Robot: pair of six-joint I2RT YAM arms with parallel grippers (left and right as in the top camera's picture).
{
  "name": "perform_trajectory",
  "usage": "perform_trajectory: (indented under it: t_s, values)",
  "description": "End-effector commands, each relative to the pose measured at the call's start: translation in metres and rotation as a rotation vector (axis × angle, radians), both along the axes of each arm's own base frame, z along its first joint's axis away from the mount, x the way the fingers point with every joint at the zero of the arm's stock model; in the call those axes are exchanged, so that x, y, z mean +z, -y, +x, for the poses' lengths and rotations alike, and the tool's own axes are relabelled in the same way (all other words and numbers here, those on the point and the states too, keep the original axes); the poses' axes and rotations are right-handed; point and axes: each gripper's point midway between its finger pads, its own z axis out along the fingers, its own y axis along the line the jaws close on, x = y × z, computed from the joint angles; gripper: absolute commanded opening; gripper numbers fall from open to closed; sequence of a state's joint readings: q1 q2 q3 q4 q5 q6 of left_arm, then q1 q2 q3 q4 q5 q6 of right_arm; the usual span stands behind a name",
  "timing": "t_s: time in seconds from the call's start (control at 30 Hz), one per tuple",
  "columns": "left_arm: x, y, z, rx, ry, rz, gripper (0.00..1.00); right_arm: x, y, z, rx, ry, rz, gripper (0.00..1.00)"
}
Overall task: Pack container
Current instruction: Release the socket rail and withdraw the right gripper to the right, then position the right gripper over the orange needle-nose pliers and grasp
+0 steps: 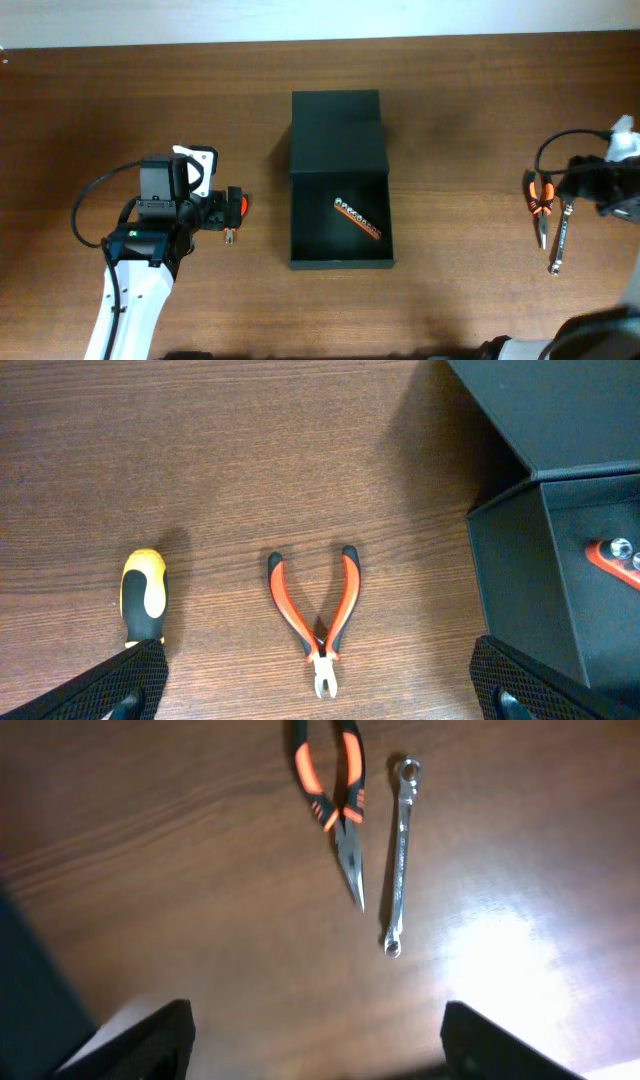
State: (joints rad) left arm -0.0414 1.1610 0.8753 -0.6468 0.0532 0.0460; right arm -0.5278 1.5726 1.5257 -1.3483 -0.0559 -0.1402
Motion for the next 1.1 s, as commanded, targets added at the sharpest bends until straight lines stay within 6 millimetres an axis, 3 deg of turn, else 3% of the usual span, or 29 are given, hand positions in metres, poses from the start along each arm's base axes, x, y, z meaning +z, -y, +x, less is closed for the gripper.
perform_trajectory:
  t_s: [0.0,0.17,0.33,0.53,0.7,1.07]
  values:
    - [0.004,0.0,0.004,-0.014,0.01,0.0,0.99,-0.032,0.011,0.011,0.03,-0.013,-0.02,0.85]
    - [0.004,0.0,0.004,-0.014,0.01,0.0,0.99,-0.052,0.028,0.03,0.125,-0.016,-0.077,0.86]
    - [0.004,0.0,0.004,-0.014,0.01,0.0,0.99,-0.07,0.032,0.039,0.188,-0.033,-0.074,0.85]
    - [0.004,0.0,0.004,-0.014,0.01,0.0,0.99,-0.103,0.012,0.058,0.317,-0.078,-0.04,0.85]
    - [0.004,0.0,0.004,-0.014,0.01,0.0,0.99,-0.117,-0.002,0.075,0.383,-0.085,-0.06,0.85]
    - [0.004,0.0,0.004,-0.014,0.011,0.0,0.99,-0.147,-0.002,0.081,0.389,-0.118,-0.037,0.85]
